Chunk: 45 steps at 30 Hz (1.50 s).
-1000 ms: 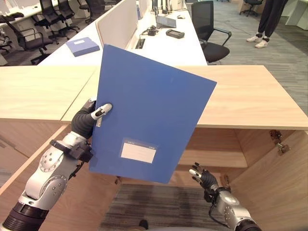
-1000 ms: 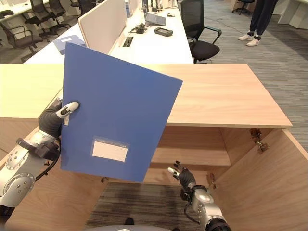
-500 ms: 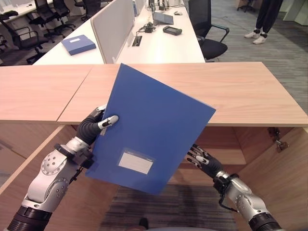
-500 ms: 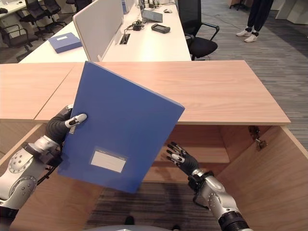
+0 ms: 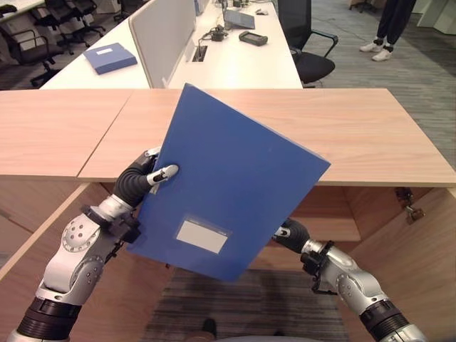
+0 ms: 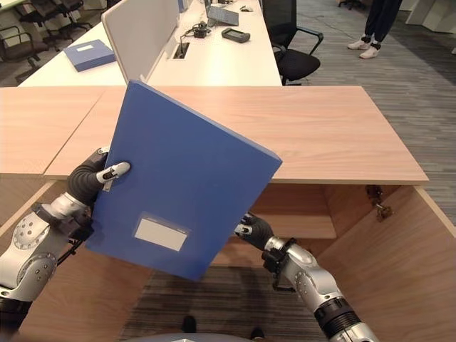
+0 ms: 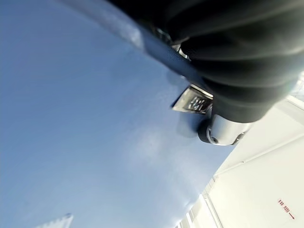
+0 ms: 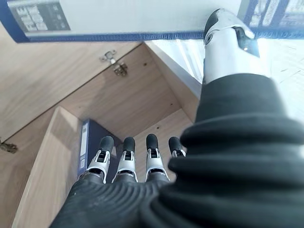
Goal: Put the empty folder in the office cabinet
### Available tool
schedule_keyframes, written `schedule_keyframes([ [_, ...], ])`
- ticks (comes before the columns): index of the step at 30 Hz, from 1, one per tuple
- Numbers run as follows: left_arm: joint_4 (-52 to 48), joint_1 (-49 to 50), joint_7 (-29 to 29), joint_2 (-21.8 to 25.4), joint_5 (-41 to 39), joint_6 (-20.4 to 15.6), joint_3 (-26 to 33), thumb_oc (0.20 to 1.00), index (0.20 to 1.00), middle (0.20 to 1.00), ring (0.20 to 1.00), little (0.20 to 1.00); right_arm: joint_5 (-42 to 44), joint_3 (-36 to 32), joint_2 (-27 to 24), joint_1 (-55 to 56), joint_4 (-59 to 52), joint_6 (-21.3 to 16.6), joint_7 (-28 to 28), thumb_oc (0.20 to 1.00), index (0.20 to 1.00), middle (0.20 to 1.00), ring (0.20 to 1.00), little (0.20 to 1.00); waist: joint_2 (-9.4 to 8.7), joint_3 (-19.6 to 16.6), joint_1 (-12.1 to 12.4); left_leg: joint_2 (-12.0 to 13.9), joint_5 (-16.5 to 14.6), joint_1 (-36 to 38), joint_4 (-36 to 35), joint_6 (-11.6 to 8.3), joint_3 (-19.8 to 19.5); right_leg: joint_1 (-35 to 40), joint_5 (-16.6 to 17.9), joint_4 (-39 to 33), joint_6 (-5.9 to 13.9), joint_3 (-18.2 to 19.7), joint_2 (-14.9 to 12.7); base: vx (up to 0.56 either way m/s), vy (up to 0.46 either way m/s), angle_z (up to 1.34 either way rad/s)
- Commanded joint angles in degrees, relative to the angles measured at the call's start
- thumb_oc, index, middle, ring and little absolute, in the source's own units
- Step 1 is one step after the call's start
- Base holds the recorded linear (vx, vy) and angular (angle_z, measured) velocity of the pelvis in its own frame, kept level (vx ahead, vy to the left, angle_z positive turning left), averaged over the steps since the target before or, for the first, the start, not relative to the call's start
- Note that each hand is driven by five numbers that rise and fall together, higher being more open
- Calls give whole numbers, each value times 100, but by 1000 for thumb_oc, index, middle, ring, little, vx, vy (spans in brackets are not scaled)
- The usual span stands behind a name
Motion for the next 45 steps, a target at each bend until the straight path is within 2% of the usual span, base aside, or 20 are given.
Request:
schedule_keyframes([
  [1,35,-761,100,55,49,-472,334,200,200,200,200,200,308,166,46,-486,-567,-222,174,1000,1000,1000,1000,1000,-88,-108,54,421,-514,320,18,-393,116,212,-266,47,513,-38,-383,0,0,0],
  [23,265,-747,643,-90,577,-767,989,200,200,200,200,200,285,-38,353,-232,-705,-330,-1,1000,1000,1000,1000,1000,-80,-157,46,419,-536,334,18,-387,112,220,-287,55,495,-34,-376,0,0,0],
  [30,225,-628,969,-507,1068,-878,928,200,200,200,200,200,349,-244,478,-201,-1073,-523,-222,1000,1000,1000,1000,1000,-96,-142,6,405,-557,324,18,-375,93,221,-318,78,483,-35,-381,0,0,0],
  [45,233,-577,896,-804,1025,-773,533,200,200,200,200,200,245,-68,627,-518,-1389,-567,-360,1000,1000,1000,1000,1000,-78,-115,-21,401,-581,368,18,-353,80,265,-333,96,451,-37,-394,0,0,0],
])
